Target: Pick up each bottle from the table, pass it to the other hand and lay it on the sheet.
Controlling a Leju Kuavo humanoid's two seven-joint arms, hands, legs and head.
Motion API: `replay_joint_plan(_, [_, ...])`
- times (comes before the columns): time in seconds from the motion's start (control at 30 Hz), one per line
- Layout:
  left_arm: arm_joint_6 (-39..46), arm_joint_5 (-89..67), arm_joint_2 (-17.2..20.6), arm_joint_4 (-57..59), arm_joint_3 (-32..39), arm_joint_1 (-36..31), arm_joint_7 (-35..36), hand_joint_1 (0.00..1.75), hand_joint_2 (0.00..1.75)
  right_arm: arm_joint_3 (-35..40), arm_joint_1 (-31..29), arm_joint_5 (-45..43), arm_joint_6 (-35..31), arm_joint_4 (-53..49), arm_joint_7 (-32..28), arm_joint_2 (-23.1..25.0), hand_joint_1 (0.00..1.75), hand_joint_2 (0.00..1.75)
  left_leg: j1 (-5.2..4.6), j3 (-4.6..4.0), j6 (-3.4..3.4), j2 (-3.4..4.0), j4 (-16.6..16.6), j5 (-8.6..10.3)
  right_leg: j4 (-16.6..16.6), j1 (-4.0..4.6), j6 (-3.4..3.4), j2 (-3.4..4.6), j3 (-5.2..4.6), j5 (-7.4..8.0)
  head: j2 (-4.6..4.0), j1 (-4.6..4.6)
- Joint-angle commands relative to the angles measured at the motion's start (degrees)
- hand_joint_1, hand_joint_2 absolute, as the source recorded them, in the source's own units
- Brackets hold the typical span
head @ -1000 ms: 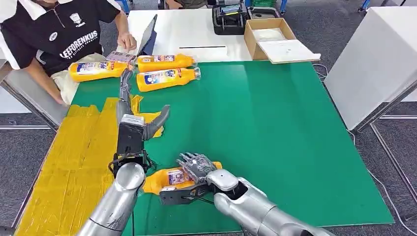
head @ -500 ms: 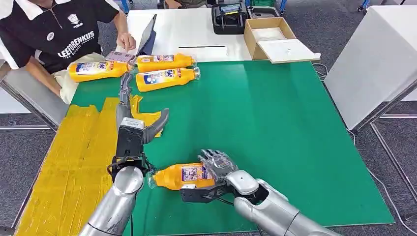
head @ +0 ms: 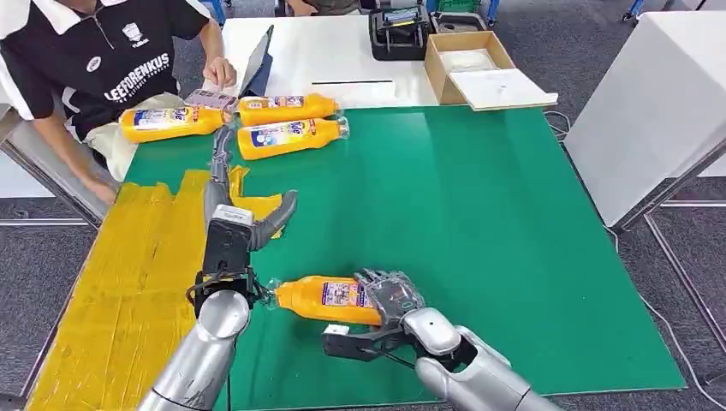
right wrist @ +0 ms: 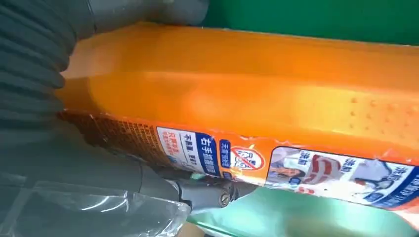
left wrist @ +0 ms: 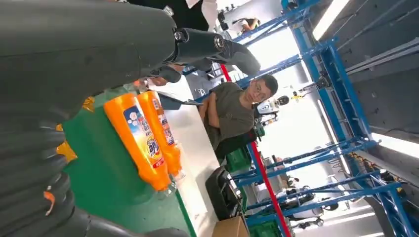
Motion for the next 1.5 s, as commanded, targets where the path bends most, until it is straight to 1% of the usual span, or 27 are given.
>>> replay_joint_plan(0.03, [-0.29,-0.05,0.0,0.3,0.24,-0.43,0.38,0.0,1.75,-2.08,3.04,0.47,-0.41,1.99,0.1,0.1,1.75,1.75,-0.02,0.1,-0.08,-0.11,-0.02,-0.01,-0.02,-0.01,0.0,-0.2,0.13,-0.06,0.0,0.0])
replay_joint_plan(0.1, [-0.31,-0.1,0.22,-0.03,0.3,0.32,0.35,0.0,1.75,-3.19,3.93,1.24,-1.15,2.22,0.0,0.38,1.75,1.75,-0.05,0.22,-0.15,-0.18,-0.03,-0.06,-0.02,-0.03,0.01,-0.33,0.28,-0.14,0.0,0.0])
replay_joint_plan(0.17, [-0.3,-0.25,0.27,-0.15,0.8,0.81,0.24,0.0,1.75,-4.88,4.65,2.47,-2.16,3.13,-0.41,1.03,1.75,1.75,-0.01,0.16,-0.08,-0.1,-0.06,-0.02,-0.07,0.0,-0.01,-0.17,0.21,-0.06,0.0,0.0])
replay_joint_plan(0.27, [0.4,-0.57,0.59,-1.21,1.69,2.85,-0.54,0.0,1.75,-7.37,5.81,4.17,-5.25,3.87,-1.53,0.93,1.75,1.75,-0.03,0.28,-0.13,-0.11,-0.09,-0.07,-0.08,-0.02,-0.01,-0.23,0.34,-0.12,0.0,0.0])
replay_joint_plan(0.37, [1.4,-0.55,1.2,-3.85,2.61,6.61,-1.78,0.0,1.75,-12.26,8.86,5.15,-9.98,2.79,-2.52,1.16,1.75,1.75,-0.03,0.26,-0.1,-0.02,-0.12,-0.07,-0.11,-0.02,0.0,-0.11,0.29,-0.07,0.0,-0.02])
replay_joint_plan(0.47, [2.37,-0.24,1.71,-6.77,3.46,10.59,-3.03,0.0,1.75,-19.66,12.72,5.35,-17.71,0.94,-3.47,2.58,1.75,1.75,-0.05,0.32,-0.14,-0.03,-0.11,-0.18,-0.08,-0.04,0.0,-0.17,0.36,-0.15,0.0,0.0])
replay_joint_plan(0.5, [2.14,0.01,1.79,-7.25,3.48,11.13,-3.29,0.0,1.75,-20.73,13.1,5.67,-18.15,0.83,-3.76,2.99,1.75,1.75,-0.07,0.36,-0.16,-0.04,-0.11,-0.21,-0.07,-0.06,0.01,-0.2,0.39,-0.19,0.0,0.0])
replay_joint_plan(0.53, [-0.23,1.87,2.12,-7.89,3.24,11.71,-3.04,0.0,1.75,-23.63,14.07,6.85,-22.0,0.8,-4.32,4.3,1.75,1.75,-0.06,0.32,-0.14,-0.01,-0.1,-0.2,-0.07,-0.05,0.01,-0.14,0.34,-0.17,0.0,0.0])
replay_joint_plan(0.57, [-2.69,4.07,2.33,-8.2,2.94,11.99,-2.71,0.0,1.75,-25.2,14.57,6.43,-23.92,0.53,-5.21,5.09,1.75,1.75,-0.04,0.18,-0.11,0.01,-0.07,-0.17,-0.04,-0.03,0.01,-0.08,0.2,-0.12,0.0,0.0])
replay_joint_plan(0.67, [-2.81,4.24,2.31,-8.23,3.11,12.03,-2.77,0.0,1.75,-25.62,14.47,6.5,-23.88,0.69,-5.3,5.63,1.75,1.75,-0.06,0.21,-0.15,0.01,-0.03,-0.23,0.02,-0.04,0.02,-0.12,0.22,-0.19,0.0,0.02])
replay_joint_plan(0.73, [-2.81,4.24,2.24,-8.24,3.08,11.89,-2.77,0.0,1.75,-25.66,14.48,6.52,-23.88,0.72,-5.32,5.61,1.75,1.75,-0.03,0.0,-0.11,0.03,-0.03,-0.17,0.01,-0.03,0.01,-0.05,0.05,-0.11,0.0,-0.02])
replay_joint_plan(0.97, [-2.81,4.24,2.24,-8.24,3.08,11.89,-2.77,0.0,1.75,-25.66,14.48,6.52,-23.88,0.72,-5.32,5.61,1.75,1.75,-0.02,0.11,-0.14,-0.02,-0.03,-0.2,0.0,-0.02,0.01,-0.13,0.13,-0.16,0.0,0.0])
replay_joint_plan(1.0, [-5.34,6.48,2.38,-8.07,2.8,11.75,-2.31,0.0,1.75,-26.87,14.99,5.68,-25.57,0.33,-6.51,6.1,1.75,1.75,-0.07,0.2,-0.18,-0.05,-0.02,-0.25,0.05,-0.06,0.01,-0.21,0.21,-0.24,0.0,0.0])
replay_joint_plan(1.03, [-8.0,9.0,2.69,-8.18,2.89,11.92,-2.04,0.0,1.75,-28.25,15.16,5.56,-28.1,0.61,-8.05,6.74,1.75,1.75,-0.01,0.01,-0.08,-0.01,-0.04,-0.15,-0.02,-0.01,0.01,-0.07,0.03,-0.1,0.0,0.0])
replay_joint_plan(1.07, [-8.7,9.28,2.94,-8.34,3.22,12.64,-2.18,0.0,1.75,-31.1,16.44,4.82,-35.07,-0.6,-11.42,8.05,1.75,1.75,-0.04,0.11,-0.13,-0.03,-0.03,-0.21,0.01,-0.03,0.01,-0.14,0.14,-0.17,0.0,0.0])
replay_joint_plan(1.1, [-8.88,9.07,3.0,-8.55,3.23,12.98,-2.23,0.0,1.75,-32.49,17.55,3.8,-38.22,-2.39,-12.95,8.62,1.75,1.75,-0.02,0.03,-0.09,-0.02,-0.05,-0.15,-0.02,-0.01,0.01,-0.08,0.05,-0.11,0.0,0.0])
replay_joint_plan(1.13, [-11.35,10.85,3.09,-9.06,3.07,13.52,-1.84,0.0,1.75,-33.74,18.42,3.33,-42.34,-3.74,-15.05,9.14,1.75,1.75,-0.04,0.14,-0.14,-0.01,-0.04,-0.21,0.01,-0.03,0.01,-0.12,0.14,-0.18,0.0,0.0])
replay_joint_plan(1.2, [-16.83,14.02,3.48,-9.08,2.19,13.9,-0.89,0.0,1.75,-35.6,20.31,1.43,-46.26,-7.44,-17.88,10.68,1.75,1.75,-0.05,0.05,-0.15,-0.01,0.0,-0.23,0.07,-0.04,0.01,-0.11,0.07,-0.2,0.0,0.02])
replay_joint_plan(1.3, [-22.03,18.09,3.36,-8.25,0.93,13.9,-0.11,0.0,1.75,-35.98,21.69,1.99,-49.2,-10.57,-19.48,12.11,1.75,1.75,-0.01,-0.08,-0.12,-0.01,-0.01,-0.21,0.04,-0.01,0.0,-0.06,-0.07,-0.16,0.0,0.0])
replay_joint_plan(1.33, [-23.08,19.13,3.23,-7.95,0.74,13.88,0.09,0.0,1.75,-37.65,22.36,4.23,-49.2,-11.36,-20.06,13.11,1.75,1.75,-0.03,0.01,-0.16,-0.02,0.01,-0.26,0.06,-0.02,0.0,-0.11,0.02,-0.23,0.0,0.0])
replay_joint_plan(1.37, [-24.96,20.93,3.16,-7.63,0.33,13.75,0.6,0.0,1.75,-37.64,22.4,3.82,-49.2,-11.26,-20.54,13.39,1.75,1.75,-0.03,-0.1,-0.11,-0.04,-0.03,-0.18,0.03,-0.03,0.0,-0.1,-0.09,-0.15,0.0,0.0])
replay_joint_plan(1.4, [-26.33,22.46,3.06,-7.43,0.2,13.65,0.96,0.0,1.75,-39.12,22.78,6.01,-49.2,-12.05,-20.87,14.03,1.75,1.75,-0.04,0.05,-0.17,-0.06,-0.02,-0.26,0.05,-0.03,-0.01,-0.16,0.05,-0.23,0.0,0.0])
replay_joint_plan(1.43, [-28.28,24.21,3.11,-6.93,-0.19,13.34,1.82,0.0,1.75,-40.84,23.24,9.21,-49.2,-12.99,-21.17,15.07,1.75,1.75,-0.01,-0.09,-0.15,-0.03,-0.01,-0.22,0.04,-0.01,0.0,-0.09,-0.11,-0.15,0.0,0.0])
replay_joint_plan(1.47, [-33.64,30.4,3.06,-5.81,-0.41,12.82,4.17,0.0,1.75,-40.95,22.57,7.79,-49.2,-11.78,-23.72,15.95,1.75,1.75,-0.06,-0.03,-0.2,-0.08,0.0,-0.27,0.1,-0.05,-0.01,-0.19,-0.04,-0.23,0.0,0.0])
replay_joint_plan(1.5, [-34.4,31.4,3.09,-5.36,-0.38,12.64,4.58,0.0,1.75,-40.79,22.2,7.74,-49.2,-11.64,-23.82,16.13,1.75,1.75,-0.06,0.06,-0.24,-0.11,0.04,-0.33,0.14,-0.05,-0.01,-0.25,0.06,-0.3,0.0,0.0])
